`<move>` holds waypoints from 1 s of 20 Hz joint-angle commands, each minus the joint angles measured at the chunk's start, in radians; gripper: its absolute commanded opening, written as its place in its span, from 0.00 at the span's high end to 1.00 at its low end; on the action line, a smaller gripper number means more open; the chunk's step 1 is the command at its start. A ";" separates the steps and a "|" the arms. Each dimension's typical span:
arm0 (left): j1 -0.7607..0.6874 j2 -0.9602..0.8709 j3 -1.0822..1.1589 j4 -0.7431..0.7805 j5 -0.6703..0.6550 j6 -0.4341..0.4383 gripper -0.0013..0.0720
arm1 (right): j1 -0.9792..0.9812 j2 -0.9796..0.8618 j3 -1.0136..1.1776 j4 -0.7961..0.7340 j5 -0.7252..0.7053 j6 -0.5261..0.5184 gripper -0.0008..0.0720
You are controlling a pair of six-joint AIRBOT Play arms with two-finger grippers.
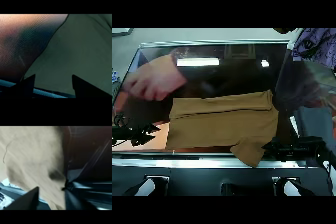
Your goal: Fold the clothes and pants, and hang the long-sleeved shirts on hangers.
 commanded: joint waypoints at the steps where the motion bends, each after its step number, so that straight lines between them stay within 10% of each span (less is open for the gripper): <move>1: 0.001 0.001 0.000 -0.001 -0.005 -0.028 0.25 | 0.000 0.000 -0.038 0.017 0.040 -0.008 0.73; 3: 0.002 0.001 -0.001 0.003 -0.006 -0.027 0.25 | 0.000 0.000 -0.045 0.016 0.052 -0.031 0.95; 20: -0.009 -0.052 -0.198 0.019 0.021 0.134 0.25 | 0.000 0.002 -0.044 0.017 0.031 -0.033 0.95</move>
